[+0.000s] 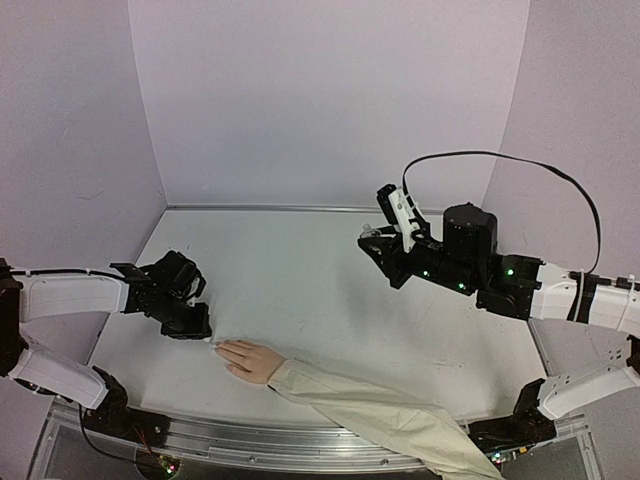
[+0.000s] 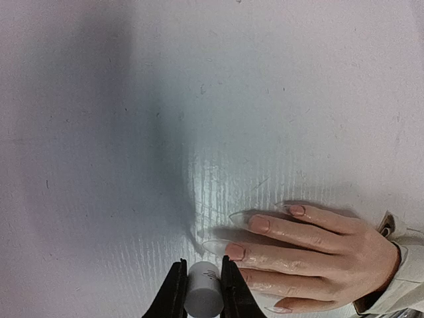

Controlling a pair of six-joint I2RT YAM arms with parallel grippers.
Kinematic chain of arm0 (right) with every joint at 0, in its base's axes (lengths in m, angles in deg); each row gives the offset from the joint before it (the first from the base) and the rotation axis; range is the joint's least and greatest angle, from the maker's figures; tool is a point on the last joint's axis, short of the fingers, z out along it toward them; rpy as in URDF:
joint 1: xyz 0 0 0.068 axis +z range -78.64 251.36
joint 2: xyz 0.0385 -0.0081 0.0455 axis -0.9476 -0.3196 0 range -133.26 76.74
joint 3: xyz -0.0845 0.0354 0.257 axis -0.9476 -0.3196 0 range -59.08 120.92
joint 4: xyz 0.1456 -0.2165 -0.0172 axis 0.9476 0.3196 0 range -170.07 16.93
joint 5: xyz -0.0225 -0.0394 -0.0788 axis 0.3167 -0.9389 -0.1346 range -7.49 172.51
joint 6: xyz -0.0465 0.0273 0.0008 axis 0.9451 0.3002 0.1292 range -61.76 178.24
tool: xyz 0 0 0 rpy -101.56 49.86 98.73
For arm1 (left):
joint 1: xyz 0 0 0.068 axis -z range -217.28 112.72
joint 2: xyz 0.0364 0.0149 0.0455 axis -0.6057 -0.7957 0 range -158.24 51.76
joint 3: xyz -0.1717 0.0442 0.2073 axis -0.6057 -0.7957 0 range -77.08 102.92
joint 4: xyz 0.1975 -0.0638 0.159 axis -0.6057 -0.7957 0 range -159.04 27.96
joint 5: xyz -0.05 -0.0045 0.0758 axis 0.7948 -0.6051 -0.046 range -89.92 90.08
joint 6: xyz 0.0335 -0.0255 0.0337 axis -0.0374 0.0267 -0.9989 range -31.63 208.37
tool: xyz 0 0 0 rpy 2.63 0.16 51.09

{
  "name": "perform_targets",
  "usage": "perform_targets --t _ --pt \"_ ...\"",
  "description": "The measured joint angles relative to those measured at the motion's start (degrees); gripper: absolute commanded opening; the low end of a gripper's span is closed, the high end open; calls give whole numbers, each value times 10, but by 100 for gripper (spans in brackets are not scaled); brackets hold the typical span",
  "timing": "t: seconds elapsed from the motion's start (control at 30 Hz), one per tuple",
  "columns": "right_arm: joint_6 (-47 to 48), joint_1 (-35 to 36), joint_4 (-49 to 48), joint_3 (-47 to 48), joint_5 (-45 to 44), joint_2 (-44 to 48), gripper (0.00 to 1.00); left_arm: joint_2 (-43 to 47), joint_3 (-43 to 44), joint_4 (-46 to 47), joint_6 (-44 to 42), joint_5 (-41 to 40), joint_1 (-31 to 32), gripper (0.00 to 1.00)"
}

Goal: Paint the nails

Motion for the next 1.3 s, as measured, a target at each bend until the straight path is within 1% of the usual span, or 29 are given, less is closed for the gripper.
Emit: perform_targets --t 0.13,0.23,0.47,0.77,1.3 --pt "0 0 0 0 0 0 0 5 0 -9 -3 -17 -1 0" --pt "0 0 0 0 0 0 0 26 2 -22 -6 -21 -1 0" --pt "0 0 0 0 0 0 0 70 14 -39 -5 14 -1 0" --pt "0 0 0 0 2 0 0 44 17 -39 -5 49 -1 0" --pt "0 0 0 0 2 0 0 13 17 -18 -6 54 -1 0"
